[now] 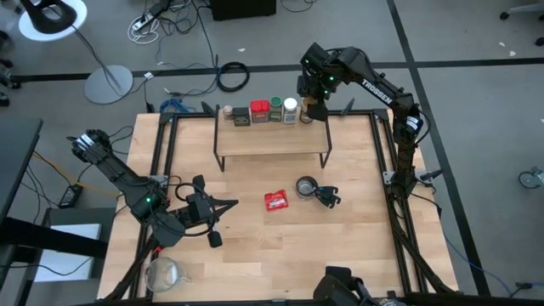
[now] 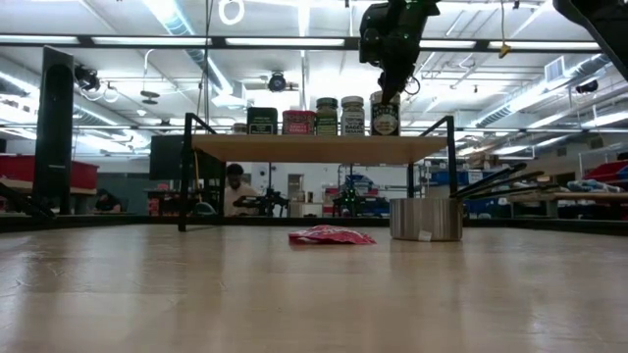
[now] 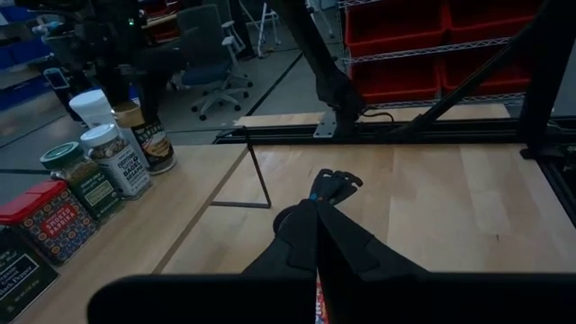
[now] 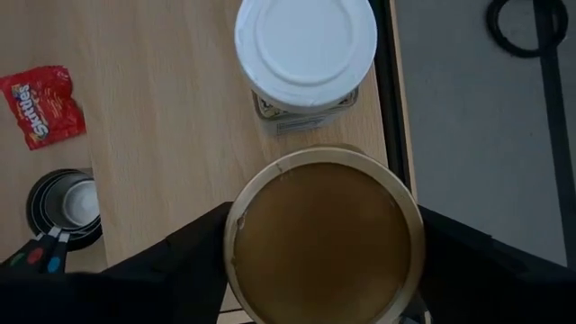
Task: Shelf spices
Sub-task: Put the gold seasoning bottle on the shelf
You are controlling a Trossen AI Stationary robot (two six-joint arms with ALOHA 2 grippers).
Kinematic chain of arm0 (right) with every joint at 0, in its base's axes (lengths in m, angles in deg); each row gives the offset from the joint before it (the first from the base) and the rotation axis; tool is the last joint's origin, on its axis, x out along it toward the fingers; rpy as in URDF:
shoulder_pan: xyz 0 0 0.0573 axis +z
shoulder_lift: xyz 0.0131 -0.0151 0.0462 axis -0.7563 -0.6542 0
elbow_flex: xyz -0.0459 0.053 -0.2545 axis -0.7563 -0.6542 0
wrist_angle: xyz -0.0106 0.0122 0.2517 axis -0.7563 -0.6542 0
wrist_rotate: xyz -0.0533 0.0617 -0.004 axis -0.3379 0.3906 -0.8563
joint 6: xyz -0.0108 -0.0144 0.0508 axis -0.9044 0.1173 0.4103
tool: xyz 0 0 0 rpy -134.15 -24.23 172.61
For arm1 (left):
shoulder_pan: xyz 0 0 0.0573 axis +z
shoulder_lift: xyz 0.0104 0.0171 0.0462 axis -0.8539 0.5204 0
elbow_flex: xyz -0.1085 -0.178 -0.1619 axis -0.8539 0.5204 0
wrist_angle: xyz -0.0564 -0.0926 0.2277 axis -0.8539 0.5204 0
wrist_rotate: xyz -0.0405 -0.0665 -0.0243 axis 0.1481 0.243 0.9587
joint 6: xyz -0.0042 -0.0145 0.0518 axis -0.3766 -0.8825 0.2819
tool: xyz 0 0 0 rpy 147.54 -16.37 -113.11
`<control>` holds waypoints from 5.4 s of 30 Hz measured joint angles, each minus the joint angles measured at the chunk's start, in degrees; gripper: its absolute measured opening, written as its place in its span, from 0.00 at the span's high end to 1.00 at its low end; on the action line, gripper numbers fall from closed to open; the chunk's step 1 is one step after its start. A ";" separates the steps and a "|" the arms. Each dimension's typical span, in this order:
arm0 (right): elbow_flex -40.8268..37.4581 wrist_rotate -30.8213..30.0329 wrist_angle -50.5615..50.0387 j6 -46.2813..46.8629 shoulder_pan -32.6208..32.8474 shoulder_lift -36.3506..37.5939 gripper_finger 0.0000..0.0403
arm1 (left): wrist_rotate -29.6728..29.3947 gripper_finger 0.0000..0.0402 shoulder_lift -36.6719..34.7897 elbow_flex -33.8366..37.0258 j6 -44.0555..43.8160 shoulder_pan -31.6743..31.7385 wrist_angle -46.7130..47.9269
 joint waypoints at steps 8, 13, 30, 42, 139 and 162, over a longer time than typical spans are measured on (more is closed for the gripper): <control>0.00 -0.93 0.00 0.94 0.43 0.00 0.27 | 0.01 0.99 0.00 0.00 0.00 0.00 0.02; 0.00 -1.15 -0.02 0.98 1.15 0.01 0.27 | 0.01 0.99 -0.01 0.00 0.00 0.00 0.02; 0.00 -3.72 -0.79 0.96 1.88 0.00 0.27 | 0.01 0.99 0.00 0.00 0.00 0.00 0.07; 0.00 -3.57 -0.76 1.33 2.61 0.02 0.27 | 0.01 0.99 0.00 0.00 0.28 -0.02 0.22; 10.93 -1.51 14.79 11.59 26.91 26.97 0.33 | 0.01 0.99 0.00 0.00 0.33 -0.02 -1.07; -19.18 -29.02 15.89 19.70 53.17 30.05 1.00 | -4.41 0.99 -7.01 0.00 12.68 5.87 -11.70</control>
